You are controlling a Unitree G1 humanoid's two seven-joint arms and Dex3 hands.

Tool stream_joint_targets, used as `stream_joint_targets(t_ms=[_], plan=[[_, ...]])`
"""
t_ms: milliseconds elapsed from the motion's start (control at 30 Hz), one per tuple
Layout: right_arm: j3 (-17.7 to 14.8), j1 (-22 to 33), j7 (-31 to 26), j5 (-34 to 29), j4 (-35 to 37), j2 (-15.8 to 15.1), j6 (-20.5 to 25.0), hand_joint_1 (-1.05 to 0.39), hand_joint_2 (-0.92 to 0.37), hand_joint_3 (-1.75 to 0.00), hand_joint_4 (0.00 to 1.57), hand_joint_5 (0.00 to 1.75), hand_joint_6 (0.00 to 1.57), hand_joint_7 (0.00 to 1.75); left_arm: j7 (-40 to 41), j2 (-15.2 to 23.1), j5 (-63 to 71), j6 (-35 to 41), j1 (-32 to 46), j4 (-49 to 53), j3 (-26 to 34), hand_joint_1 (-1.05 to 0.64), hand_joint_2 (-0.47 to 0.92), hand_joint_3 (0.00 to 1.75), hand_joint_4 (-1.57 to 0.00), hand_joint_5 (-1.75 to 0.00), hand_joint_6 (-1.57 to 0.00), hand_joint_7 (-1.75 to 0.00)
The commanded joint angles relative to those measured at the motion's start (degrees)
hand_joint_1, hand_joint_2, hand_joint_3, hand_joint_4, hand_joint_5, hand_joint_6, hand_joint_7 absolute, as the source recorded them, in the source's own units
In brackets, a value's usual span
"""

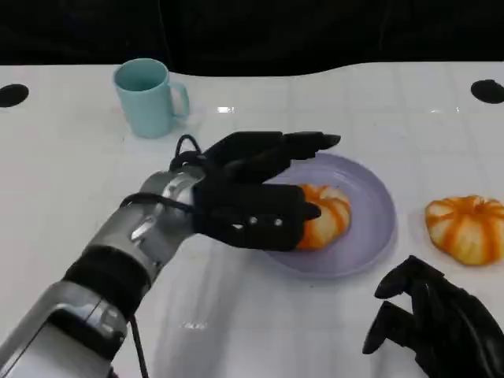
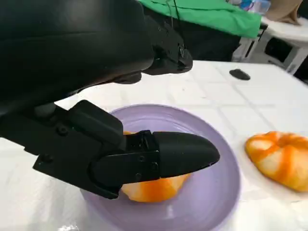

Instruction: Grasp the bread from the table and place it into the plate.

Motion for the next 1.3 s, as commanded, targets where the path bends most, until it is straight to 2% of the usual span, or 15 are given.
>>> stream_joint_targets(t_ms=[33, 200, 267, 400, 433, 500, 633, 733, 767, 833, 967, 1033, 1133, 1300], plan=[[-0.4, 0.0, -0.1, 0.0, -0.7, -0.9, 0.2, -0.49, -0.92, -0.54, 0.62, 1.75, 0.41, 1.71, 0.5, 1.3, -2.9, -2.5, 3.4, -2.1, 2.8, -0.87, 0.92, 0.54, -0.28, -0.25, -0.26, -0.05], [-0.4, 0.0, 0.0, 0.2, -0.6, -0.8, 0.2, -0.50, -0.92, -0.54, 0.62, 1.75, 0.41, 1.71, 1.3, 1.7, -5.1, -6.0, 6.7, -3.6, 5.2, -0.83, 0.92, 0.51, -0.38, -0.37, -0.32, -0.06], [-0.3, -0.1, 0.3, 0.0, -0.4, -1.1, -0.1, -0.50, -0.92, -0.53, 0.62, 1.75, 0.41, 1.72, 2.5, 1.6, -6.0, -8.3, 8.0, -3.8, 6.3, -0.81, 0.92, 0.49, -0.33, -0.57, -0.37, -0.06], [-0.2, -0.1, 0.3, -0.1, -0.4, -1.1, -0.2, -0.51, -0.92, -0.54, 0.62, 1.75, 0.41, 1.72, 3.0, 0.9, -8.0, -10.7, 9.9, -4.0, 8.1, -0.80, 0.92, 0.48, -0.31, -0.66, -0.40, -0.06], [-0.2, -0.1, 0.2, -0.1, -0.4, -1.1, -0.2, -0.50, -0.92, -0.54, 0.62, 1.75, 0.41, 1.72, 2.9, 0.5, -9.5, -11.6, 11.1, -4.3, 9.1, -0.78, 0.92, 0.45, -0.32, -0.82, -0.48, -0.10], [0.0, -0.1, 0.1, -0.4, -0.4, -1.2, -0.3, -0.50, -0.92, -0.55, 0.63, 1.75, 0.42, 1.73, 2.2, -0.2, -12.7, -13.0, 13.3, -5.3, 10.8, -0.76, 0.92, 0.43, -0.31, -0.97, -0.54, -0.13], [-0.1, -0.1, -0.2, -0.3, -0.6, -1.0, 0.0, -0.50, -0.92, -0.53, 0.63, 1.75, 0.42, 1.72, 1.3, -0.4, -14.9, -14.2, 14.8, -5.9, 11.9, -0.72, 0.92, 0.40, -0.34, -1.07, -0.62, -0.17], [-0.1, 0.0, -0.1, 0.1, -0.8, -1.0, 0.2, -0.50, -0.92, -0.53, 0.62, 1.75, 0.41, 1.71, 0.1, -1.3, -20.5, -17.0, 19.0, -7.7, 14.6, -0.66, 0.92, 0.37, -0.45, -1.20, -0.72, -0.25], [-0.1, 0.0, -0.1, 0.2, -0.8, -1.0, 0.4, -0.50, -0.92, -0.53, 0.62, 1.75, 0.41, 1.71, -0.4, -2.1, -23.1, -17.7, 20.4, -8.3, 15.7, -0.61, 0.92, 0.32, -0.51, -1.29, -0.79, -0.32], [-0.2, -0.1, -0.1, 0.4, -0.9, -1.1, 0.6, -0.50, -0.92, -0.53, 0.61, 1.75, 0.41, 1.71, -1.4, -3.3, -26.5, -18.5, 22.1, -9.1, 17.1, -0.58, 0.92, 0.30, -0.54, -1.39, -0.82, -0.45], [-0.2, -0.1, -0.1, 0.1, -0.7, -1.1, 0.4, -0.50, -0.92, -0.52, 0.61, 1.75, 0.40, 1.72, -3.7, -4.6, -31.0, -18.2, 25.2, -11.2, 19.0, -0.59, 0.92, 0.36, -0.54, -1.56, -0.69, -0.90], [-0.2, -0.1, 0.0, 0.3, -0.7, -1.1, 0.5, -0.50, -0.92, -0.52, 0.61, 1.75, 0.40, 1.72, -4.4, -4.7, -31.9, -17.2, 26.5, -12.6, 19.7, -0.61, 0.92, 0.38, -0.54, -1.62, -0.63, -1.07], [-0.3, -0.1, 0.0, 0.3, -0.7, -1.1, 0.6, -0.51, -0.92, -0.52, 0.61, 1.75, 0.41, 1.71, -5.3, -4.8, -32.6, -16.0, 27.3, -13.9, 20.2, -0.63, 0.92, 0.39, -0.54, -1.66, -0.60, -1.15], [0.1, 0.1, -0.2, -0.3, -1.1, -1.2, 0.4, -0.51, -0.92, -0.51, 0.61, 1.75, 0.42, 1.73, -6.6, -6.3, -38.3, -9.2, 34.4, -23.0, 21.4, -0.66, 0.92, 0.34, -0.57, -1.74, -0.61, -1.38]])
